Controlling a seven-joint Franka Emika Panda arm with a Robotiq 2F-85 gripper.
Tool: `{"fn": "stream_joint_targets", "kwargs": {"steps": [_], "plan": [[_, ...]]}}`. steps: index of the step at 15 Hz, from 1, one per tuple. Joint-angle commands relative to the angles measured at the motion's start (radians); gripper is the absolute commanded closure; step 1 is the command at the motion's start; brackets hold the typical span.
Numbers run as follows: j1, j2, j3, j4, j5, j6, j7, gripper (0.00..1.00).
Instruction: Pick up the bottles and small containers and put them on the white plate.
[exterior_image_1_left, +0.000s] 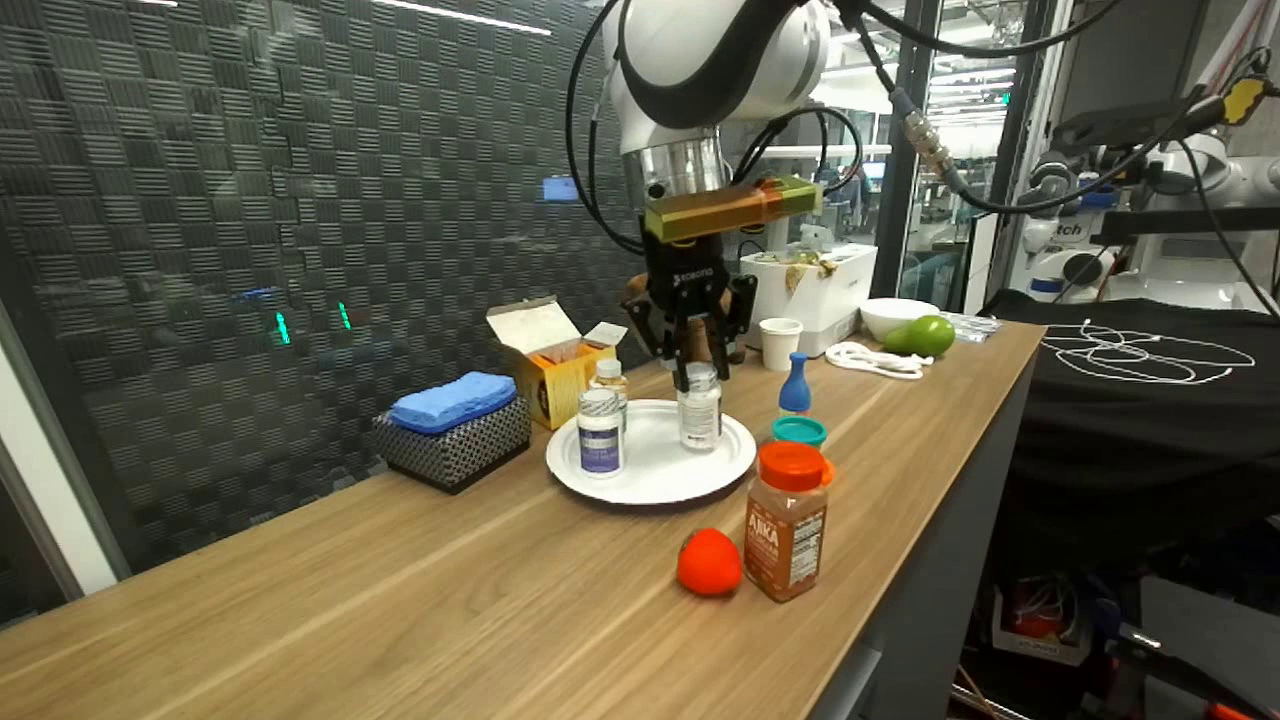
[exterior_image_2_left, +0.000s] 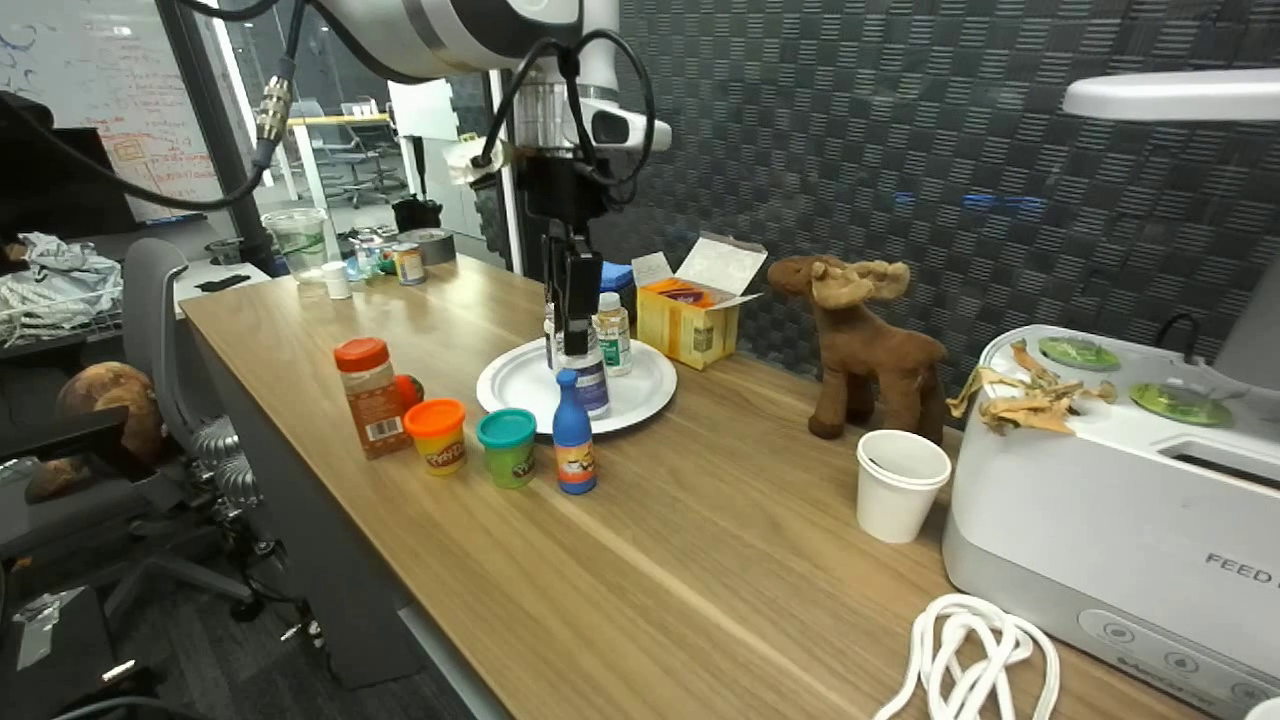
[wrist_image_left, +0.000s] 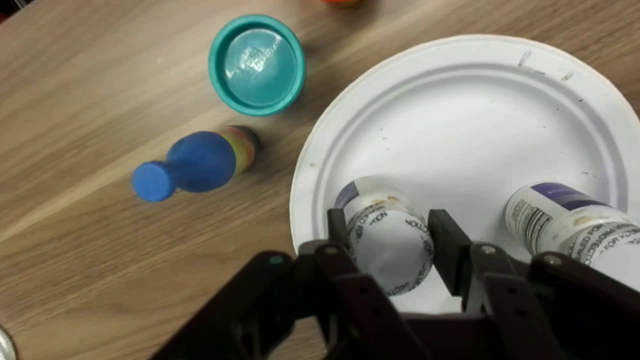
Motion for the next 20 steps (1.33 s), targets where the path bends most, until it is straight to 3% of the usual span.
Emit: {"fn": "stream_joint_targets", "kwargs": {"steps": [1,20], "plan": [[-0.002,0.045,-0.014,0.082,0.036,-0.001,-0.021,0.81],[-0.015,0.148,-0.033,0.219,0.158,0.009,-0.014,0.81]]}}
